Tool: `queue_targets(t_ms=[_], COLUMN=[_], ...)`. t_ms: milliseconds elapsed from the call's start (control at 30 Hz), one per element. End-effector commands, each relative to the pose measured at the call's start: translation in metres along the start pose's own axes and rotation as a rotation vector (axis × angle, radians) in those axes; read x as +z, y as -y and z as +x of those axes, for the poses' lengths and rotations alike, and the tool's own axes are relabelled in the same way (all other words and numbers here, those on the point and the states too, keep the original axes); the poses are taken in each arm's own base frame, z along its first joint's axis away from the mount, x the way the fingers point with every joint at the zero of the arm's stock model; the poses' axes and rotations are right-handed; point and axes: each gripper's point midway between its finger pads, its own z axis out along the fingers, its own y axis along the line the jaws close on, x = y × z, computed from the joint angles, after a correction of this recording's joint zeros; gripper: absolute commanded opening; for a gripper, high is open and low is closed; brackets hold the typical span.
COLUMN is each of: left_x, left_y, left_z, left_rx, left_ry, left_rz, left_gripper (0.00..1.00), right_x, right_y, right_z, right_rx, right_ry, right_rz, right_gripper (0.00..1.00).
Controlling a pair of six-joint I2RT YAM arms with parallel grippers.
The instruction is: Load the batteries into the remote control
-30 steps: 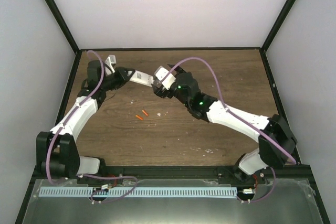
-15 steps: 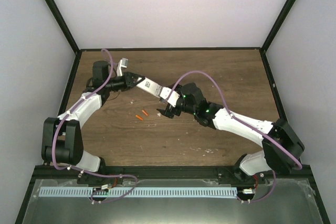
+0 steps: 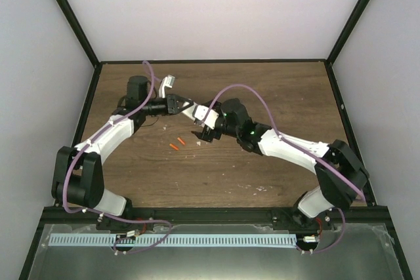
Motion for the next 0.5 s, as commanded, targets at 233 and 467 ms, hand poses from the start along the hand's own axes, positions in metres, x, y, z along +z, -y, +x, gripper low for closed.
queue_targets(t_ms=[233,467], left_x=[-0.0019,-0.0022], left_y=[0.0171,0.0236], left_z=[-0.0147,-0.0151], left_rx=[0.091,0.128], left_ry=[0.036,0.048], left_rz=[0.022,0.05], left_gripper=[0.0,0.0], right_x=[0.0019,0.0058], right_y=[0.0218,0.0223], right_z=[-0.0153,-0.013], right_rx=[0.008,0.03], right_ry=[0.026,0.013], right_rz=[0.033,0.016], right_gripper=[0.77,0.62])
